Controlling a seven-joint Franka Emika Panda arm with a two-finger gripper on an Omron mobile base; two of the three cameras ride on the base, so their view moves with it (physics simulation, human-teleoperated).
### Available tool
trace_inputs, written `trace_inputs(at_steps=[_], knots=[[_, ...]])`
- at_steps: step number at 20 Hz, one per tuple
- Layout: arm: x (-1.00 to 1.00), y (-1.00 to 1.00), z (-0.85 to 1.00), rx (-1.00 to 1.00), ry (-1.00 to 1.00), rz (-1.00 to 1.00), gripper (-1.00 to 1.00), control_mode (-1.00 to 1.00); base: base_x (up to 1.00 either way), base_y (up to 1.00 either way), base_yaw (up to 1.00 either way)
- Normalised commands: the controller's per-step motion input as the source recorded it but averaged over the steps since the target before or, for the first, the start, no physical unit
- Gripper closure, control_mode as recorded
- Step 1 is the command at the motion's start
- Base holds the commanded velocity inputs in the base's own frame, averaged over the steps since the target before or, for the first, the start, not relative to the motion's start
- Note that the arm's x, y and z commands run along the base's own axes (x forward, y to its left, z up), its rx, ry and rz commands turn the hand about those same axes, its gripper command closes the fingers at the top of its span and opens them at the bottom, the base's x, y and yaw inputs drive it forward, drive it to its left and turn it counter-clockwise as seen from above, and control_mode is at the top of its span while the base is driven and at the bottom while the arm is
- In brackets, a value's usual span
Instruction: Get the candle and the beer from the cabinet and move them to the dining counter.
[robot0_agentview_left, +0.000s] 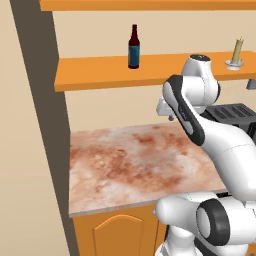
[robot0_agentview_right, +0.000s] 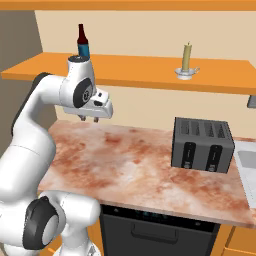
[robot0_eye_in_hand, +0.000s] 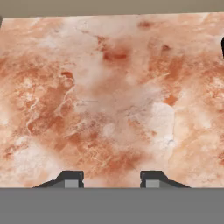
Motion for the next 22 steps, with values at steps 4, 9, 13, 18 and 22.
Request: trace_inputs(at_steps=[4,9,13,18,22], knots=[[-0.13,0.0,-0.02,0.0,0.01,0.01,-1.0,-1.0,0.0,0.0,0.0],[-0.32,0.0,-0.04,-0.01,-0.08,0.0,-1.0,-1.0,0.0,0.0,0.0],[-0.36,0.01,0.09,0.0,-0.26,0.0,-1.0,-1.0,0.0,0.0,0.0],[-0.31,0.12,0.25,0.0,-0.21,0.0,-1.0,-1.0,0.0,0.0,0.0],[-0.22,0.27,0.39,0.0,-0.08,0.0,-1.0,-1.0,0.0,0.0,0.0]])
